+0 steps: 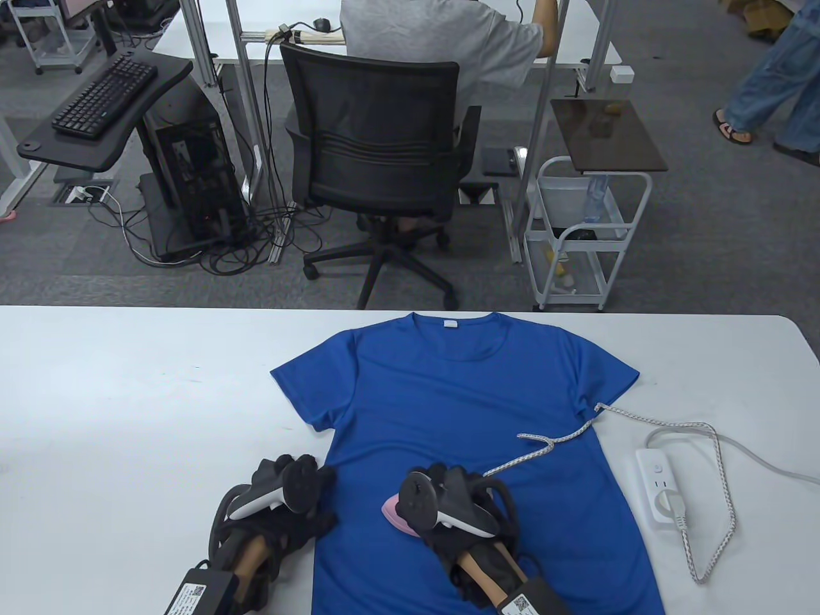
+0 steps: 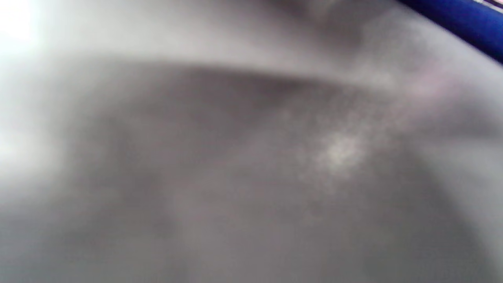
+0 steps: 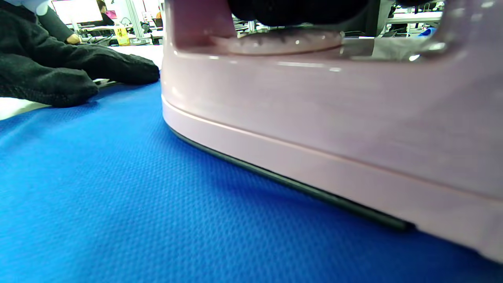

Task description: Iron t-shirt with electric iron on table

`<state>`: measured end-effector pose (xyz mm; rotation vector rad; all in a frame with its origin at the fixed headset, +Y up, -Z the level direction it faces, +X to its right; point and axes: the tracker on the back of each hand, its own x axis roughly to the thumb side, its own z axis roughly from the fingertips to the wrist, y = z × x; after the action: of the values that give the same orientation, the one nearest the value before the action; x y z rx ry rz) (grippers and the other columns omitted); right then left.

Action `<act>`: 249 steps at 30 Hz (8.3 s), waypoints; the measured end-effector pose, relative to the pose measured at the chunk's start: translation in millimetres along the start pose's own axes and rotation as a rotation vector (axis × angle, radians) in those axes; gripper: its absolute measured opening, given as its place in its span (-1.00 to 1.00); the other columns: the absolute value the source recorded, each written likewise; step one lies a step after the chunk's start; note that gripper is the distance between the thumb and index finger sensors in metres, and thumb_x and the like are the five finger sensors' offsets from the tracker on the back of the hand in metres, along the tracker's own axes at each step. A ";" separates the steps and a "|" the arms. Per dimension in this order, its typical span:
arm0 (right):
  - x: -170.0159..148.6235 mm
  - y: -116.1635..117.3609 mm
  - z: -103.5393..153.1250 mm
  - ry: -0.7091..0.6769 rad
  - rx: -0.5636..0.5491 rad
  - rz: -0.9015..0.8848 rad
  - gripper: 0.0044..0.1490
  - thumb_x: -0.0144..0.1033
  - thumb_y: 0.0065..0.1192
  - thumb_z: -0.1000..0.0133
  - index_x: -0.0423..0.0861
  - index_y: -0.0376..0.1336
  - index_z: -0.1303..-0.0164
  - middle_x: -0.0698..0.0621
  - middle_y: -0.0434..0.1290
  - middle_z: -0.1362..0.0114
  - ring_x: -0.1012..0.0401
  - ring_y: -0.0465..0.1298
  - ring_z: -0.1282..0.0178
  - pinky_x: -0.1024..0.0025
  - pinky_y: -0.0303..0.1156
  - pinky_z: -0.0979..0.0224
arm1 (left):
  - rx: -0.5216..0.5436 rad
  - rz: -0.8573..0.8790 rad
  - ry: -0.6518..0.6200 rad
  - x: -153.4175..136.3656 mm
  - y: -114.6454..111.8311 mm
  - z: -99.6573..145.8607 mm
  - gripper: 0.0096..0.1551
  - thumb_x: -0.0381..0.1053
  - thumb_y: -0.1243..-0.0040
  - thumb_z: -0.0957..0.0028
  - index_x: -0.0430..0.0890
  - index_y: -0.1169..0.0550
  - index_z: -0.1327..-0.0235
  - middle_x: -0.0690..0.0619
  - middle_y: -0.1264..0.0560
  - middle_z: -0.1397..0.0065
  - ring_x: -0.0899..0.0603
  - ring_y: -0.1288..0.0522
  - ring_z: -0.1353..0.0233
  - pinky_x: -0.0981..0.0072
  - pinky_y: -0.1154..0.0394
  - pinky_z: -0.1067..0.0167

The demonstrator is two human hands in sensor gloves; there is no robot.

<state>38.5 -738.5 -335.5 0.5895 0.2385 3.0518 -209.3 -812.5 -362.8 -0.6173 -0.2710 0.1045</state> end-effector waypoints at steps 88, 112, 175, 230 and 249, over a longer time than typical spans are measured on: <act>-72.7 -9.4 -57.5 0.358 -0.021 -0.085 -0.15 0.08 -0.09 -0.04 -0.14 0.07 -0.48 -0.17 0.36 -0.24 -0.10 0.40 -0.08 -0.21 0.29 -0.30 | -0.018 -0.005 -0.009 1.1 -1.6 0.0 -0.03 0.41 0.25 -0.01 0.22 0.33 -0.52 0.02 0.47 -0.62 -0.33 0.50 -0.59 -0.36 0.38 -0.40; -69.1 2.3 18.8 0.112 -0.006 -0.029 -0.15 0.09 -0.10 -0.04 -0.13 0.07 -0.47 -0.16 0.36 -0.23 -0.09 0.42 -0.06 -0.19 0.31 -0.27 | -0.018 -0.007 0.001 1.4 -1.5 -0.4 -0.03 0.42 0.24 -0.01 0.22 0.32 -0.52 0.03 0.46 -0.62 -0.33 0.49 -0.60 -0.36 0.36 -0.41; -112.1 1.8 35.0 0.188 -0.014 -0.005 -0.15 0.11 -0.11 -0.04 -0.12 0.05 -0.47 -0.16 0.36 -0.24 -0.10 0.42 -0.08 -0.21 0.31 -0.29 | -0.026 0.002 -0.006 1.0 -2.3 -0.5 -0.03 0.41 0.26 -0.01 0.22 0.35 -0.51 0.02 0.49 -0.60 -0.32 0.52 -0.58 -0.36 0.40 -0.39; -159.4 -0.5 37.1 0.345 -0.036 -0.045 -0.15 0.11 -0.10 -0.03 -0.10 0.05 -0.48 -0.16 0.36 -0.26 -0.11 0.40 -0.11 -0.23 0.28 -0.33 | -0.031 -0.005 -0.010 1.3 -3.4 -0.4 -0.03 0.40 0.29 -0.01 0.20 0.37 -0.51 0.01 0.50 -0.60 -0.34 0.53 -0.58 -0.37 0.41 -0.38; -192.9 -7.4 -4.9 0.633 -0.072 -0.051 -0.14 0.11 -0.11 -0.01 -0.10 0.07 -0.48 -0.15 0.37 -0.24 -0.11 0.42 -0.09 -0.22 0.29 -0.32 | -0.029 0.004 -0.013 1.8 -3.6 -0.6 -0.03 0.39 0.27 -0.02 0.19 0.35 -0.51 0.00 0.49 -0.60 -0.34 0.53 -0.58 -0.36 0.41 -0.38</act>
<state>215.7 -742.1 -412.2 -0.3955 0.1441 3.0752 -207.3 -815.4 -360.7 -0.6457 -0.2837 0.1089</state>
